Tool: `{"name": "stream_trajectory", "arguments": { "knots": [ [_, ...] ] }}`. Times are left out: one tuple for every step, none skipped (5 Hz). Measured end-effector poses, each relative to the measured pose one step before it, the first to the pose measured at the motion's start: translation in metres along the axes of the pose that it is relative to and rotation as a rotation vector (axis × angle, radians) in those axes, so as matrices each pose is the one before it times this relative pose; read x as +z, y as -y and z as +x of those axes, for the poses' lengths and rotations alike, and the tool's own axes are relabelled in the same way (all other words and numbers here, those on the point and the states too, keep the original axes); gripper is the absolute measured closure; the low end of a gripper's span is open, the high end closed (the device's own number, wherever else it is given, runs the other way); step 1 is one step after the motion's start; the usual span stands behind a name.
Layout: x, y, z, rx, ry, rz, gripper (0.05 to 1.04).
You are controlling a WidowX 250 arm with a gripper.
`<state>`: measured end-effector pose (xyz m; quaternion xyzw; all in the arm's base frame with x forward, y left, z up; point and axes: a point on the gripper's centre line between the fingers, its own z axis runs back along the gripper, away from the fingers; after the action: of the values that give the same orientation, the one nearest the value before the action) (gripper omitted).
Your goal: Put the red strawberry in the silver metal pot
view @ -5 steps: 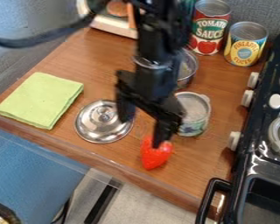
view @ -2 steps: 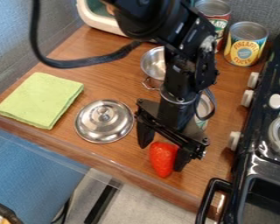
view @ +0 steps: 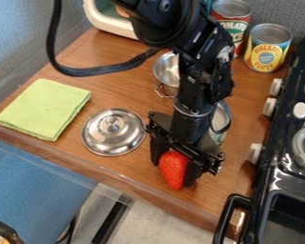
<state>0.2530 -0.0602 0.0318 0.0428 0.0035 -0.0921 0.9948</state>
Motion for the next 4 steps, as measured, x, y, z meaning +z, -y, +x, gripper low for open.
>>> {"name": "stream_trajectory", "arguments": {
  "knots": [
    [0.00381,-0.00373,-0.00395,-0.0017,-0.0236,-0.0119,0.305],
    [0.02799,-0.0171,0.01466,0.0135,0.0534,-0.022,0.305],
    [0.02535,-0.01822,0.02837,0.0606,0.0714,-0.0345,0.306],
    [0.00034,-0.02026,0.04196,0.0523,0.0125,-0.0211,0.306]
  ]
}}
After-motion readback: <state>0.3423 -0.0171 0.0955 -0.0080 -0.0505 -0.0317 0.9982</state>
